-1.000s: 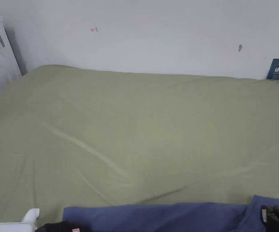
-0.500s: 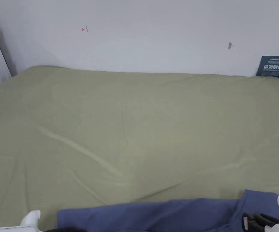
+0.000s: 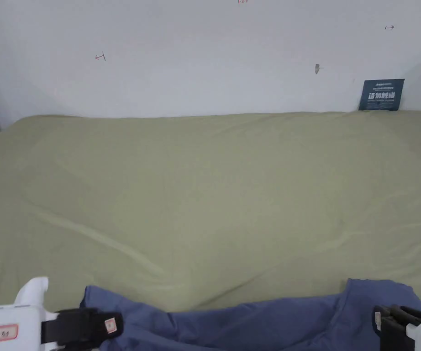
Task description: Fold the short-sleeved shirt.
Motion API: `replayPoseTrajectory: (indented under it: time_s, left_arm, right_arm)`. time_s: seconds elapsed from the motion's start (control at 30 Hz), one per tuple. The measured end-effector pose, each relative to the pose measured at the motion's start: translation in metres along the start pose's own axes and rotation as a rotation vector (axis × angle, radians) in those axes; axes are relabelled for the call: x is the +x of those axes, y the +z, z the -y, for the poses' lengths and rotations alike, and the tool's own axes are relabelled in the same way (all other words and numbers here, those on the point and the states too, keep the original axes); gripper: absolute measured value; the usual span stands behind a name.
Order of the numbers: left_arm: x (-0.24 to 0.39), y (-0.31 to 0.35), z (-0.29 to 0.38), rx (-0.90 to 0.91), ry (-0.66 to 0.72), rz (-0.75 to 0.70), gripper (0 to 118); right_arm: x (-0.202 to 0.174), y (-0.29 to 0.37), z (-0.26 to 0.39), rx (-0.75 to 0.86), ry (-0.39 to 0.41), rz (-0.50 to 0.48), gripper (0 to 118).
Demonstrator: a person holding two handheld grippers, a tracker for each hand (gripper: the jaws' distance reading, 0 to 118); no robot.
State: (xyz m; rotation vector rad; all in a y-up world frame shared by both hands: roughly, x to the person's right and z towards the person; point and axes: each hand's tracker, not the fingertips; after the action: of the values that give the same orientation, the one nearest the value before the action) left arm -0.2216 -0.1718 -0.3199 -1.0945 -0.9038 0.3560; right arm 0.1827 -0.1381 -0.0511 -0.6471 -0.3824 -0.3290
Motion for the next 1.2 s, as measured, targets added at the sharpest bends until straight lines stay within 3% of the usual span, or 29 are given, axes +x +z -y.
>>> replayPoseTrajectory:
  time_s: [0.13, 0.33, 0.57, 0.87, 0.93, 1.0, 1.03, 1.13, 1.17, 1.2]
  left_arm:
    - [0.061, -0.029, -0.014, -0.055, -0.134, -0.020, 10]
    - [0.130, -0.101, -0.006, -0.143, -0.200, -0.024, 10]
    - [0.156, -0.166, 0.009, -0.234, -0.182, 0.017, 10]
    - [0.184, -0.203, 0.012, -0.279, -0.133, 0.133, 11]
    - [0.186, -0.207, 0.015, -0.303, -0.108, 0.176, 23]
    - [0.183, -0.205, 0.017, -0.312, -0.086, 0.191, 64]
    - [0.180, -0.201, 0.016, -0.306, -0.086, 0.193, 72]
    - [0.169, -0.189, 0.015, -0.246, -0.085, 0.180, 67]
    - [0.163, -0.185, 0.014, -0.205, -0.085, 0.181, 49]
    - [0.158, -0.184, 0.014, -0.189, -0.080, 0.182, 21]
  right_arm:
    - [0.008, 0.008, 0.000, 0.018, -0.014, 0.004, 1]
    - [0.022, 0.015, 0.003, 0.025, -0.040, 0.017, 2]
    - [0.039, 0.018, 0.005, 0.027, -0.069, 0.056, 2]
    - [0.048, 0.012, 0.012, 0.021, -0.107, 0.058, 2]
    - [0.047, 0.011, 0.012, 0.009, -0.111, 0.053, 2]
    - [0.047, 0.011, 0.013, 0.004, -0.105, 0.048, 2]
    - [0.046, 0.012, 0.013, 0.005, -0.100, 0.047, 2]
    - [0.047, 0.013, 0.014, 0.011, -0.091, 0.047, 2]
    - [0.047, 0.014, 0.014, 0.011, -0.092, 0.047, 2]
    - [0.047, 0.014, 0.014, 0.010, -0.093, 0.045, 2]
